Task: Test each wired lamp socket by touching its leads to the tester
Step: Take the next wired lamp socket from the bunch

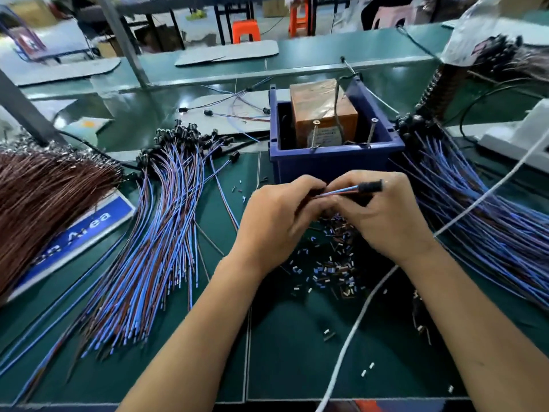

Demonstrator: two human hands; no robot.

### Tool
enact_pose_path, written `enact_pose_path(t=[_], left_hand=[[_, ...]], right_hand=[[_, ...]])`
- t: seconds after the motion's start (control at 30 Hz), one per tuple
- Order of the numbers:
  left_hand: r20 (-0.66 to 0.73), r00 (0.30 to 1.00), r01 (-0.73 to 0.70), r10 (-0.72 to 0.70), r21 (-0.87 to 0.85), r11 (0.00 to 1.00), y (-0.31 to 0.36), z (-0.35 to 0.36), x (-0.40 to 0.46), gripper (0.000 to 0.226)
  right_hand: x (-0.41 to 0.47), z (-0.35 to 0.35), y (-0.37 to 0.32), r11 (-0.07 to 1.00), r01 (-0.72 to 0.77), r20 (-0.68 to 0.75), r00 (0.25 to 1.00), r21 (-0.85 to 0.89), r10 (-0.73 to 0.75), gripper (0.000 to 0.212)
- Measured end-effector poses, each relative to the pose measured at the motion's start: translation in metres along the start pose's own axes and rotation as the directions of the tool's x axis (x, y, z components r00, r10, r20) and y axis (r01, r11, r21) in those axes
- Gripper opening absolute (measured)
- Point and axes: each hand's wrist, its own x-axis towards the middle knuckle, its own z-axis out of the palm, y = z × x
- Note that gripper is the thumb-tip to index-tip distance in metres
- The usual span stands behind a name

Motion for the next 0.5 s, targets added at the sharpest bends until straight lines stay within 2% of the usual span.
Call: enact_pose_path(t=[0.2,0.4,0.5], left_hand=[[-0.076,0.995,0.056,-0.057,-0.01,0.998,-0.012,-0.001,-0.001,0.005],[-0.043,0.995,0.082,-0.088,-0.128,0.988,-0.008,0.006,-0.004,0.011],[-0.07,0.992,0.096,-0.109,-0.161,0.982,-0.007,0.007,-0.004,0.019]], right_hand=[[0.004,-0.005,0.009,0.966,-0.18,-0.003,0.983,0.186,0.184,0.013],[0.002,0.002,0.009,0.949,-0.2,-0.001,0.978,0.246,0.206,0.009],[0.001,0.002,0.012,0.945,-0.218,-0.015,0.973,0.242,0.228,0.012]])
